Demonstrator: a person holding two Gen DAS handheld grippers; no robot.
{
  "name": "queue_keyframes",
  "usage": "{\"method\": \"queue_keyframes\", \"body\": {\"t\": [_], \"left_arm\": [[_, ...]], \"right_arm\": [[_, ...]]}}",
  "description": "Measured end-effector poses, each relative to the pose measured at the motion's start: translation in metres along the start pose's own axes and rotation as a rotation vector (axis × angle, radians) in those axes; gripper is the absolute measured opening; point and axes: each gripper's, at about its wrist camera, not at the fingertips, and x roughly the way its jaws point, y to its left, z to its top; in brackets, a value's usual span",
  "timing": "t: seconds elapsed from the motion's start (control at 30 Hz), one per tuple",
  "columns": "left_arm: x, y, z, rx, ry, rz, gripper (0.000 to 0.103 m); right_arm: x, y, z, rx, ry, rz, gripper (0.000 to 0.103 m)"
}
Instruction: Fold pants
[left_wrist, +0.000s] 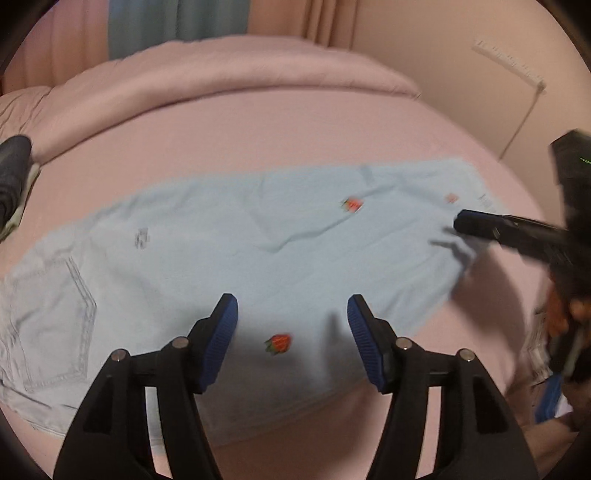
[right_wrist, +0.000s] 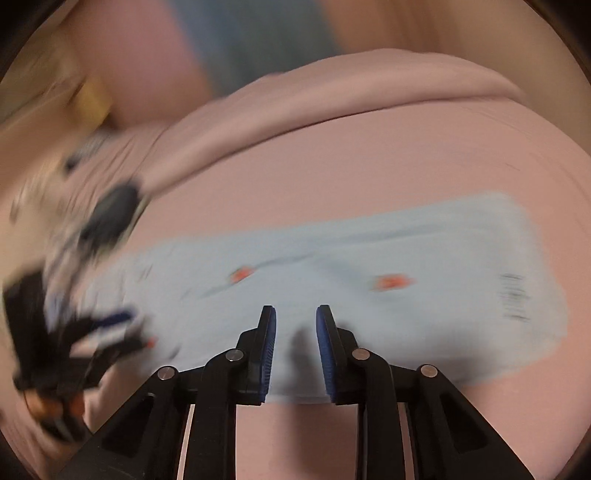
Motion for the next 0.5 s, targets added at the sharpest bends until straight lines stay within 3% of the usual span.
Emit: {"method": "queue_keyframes", "body": {"t": [0.07,0.13,0.23,0.37,0.5], "left_arm": [[0.013,0.002,-0.014,0.014,0.062,0.023,0.061],[0.006,0.004,-0.029,0.029,0.036,0.002,0.062],[-0.009,0.015,-0.042,-0.01,0.035,-0.046,0.063],[-0.025,0.033,-0.039,-0.041,0.025,-0.01,0.062],[-0.035,0.059,-0.017,-0.103,-0.055,0.051,0.063]], "right_arm": [[0.016,0.025,-0.008,-0.12,0.033,0.002,0.026],[0.042,0.038,-0.029,-0.236,0.143,-0.055,0.026],[0.035,0.039,-0.035,-0.298,0.14,-0.046,0.026],[0.025,0.014,-0.019,-0.18,0.225,0.066,0.026],[0.031,0.007,0.011,-0.066,0.178,0.212,0.034]]}}
